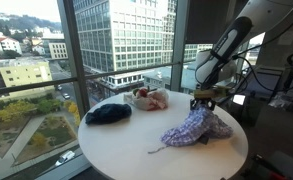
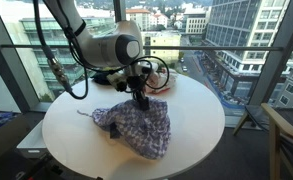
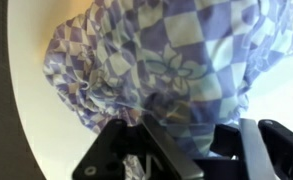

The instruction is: Use the blue cloth to cover the flashlight

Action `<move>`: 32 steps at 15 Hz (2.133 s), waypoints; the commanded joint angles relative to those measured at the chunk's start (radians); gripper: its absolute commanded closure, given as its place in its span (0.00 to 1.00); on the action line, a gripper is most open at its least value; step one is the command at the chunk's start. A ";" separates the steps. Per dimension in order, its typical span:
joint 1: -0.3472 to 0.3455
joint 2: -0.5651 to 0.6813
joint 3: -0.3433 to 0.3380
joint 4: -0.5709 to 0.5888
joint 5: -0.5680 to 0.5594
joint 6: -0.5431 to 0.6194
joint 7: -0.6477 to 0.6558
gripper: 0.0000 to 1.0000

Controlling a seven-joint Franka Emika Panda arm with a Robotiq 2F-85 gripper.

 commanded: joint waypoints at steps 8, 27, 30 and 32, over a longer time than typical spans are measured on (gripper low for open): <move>-0.088 -0.446 0.210 -0.139 -0.354 -0.176 0.202 0.95; -0.191 -0.793 0.539 -0.193 -0.533 -0.170 0.325 0.96; -0.232 -0.738 0.536 -0.209 -0.568 -0.105 0.340 0.95; -0.250 -0.682 0.525 -0.219 -0.574 -0.053 0.334 0.95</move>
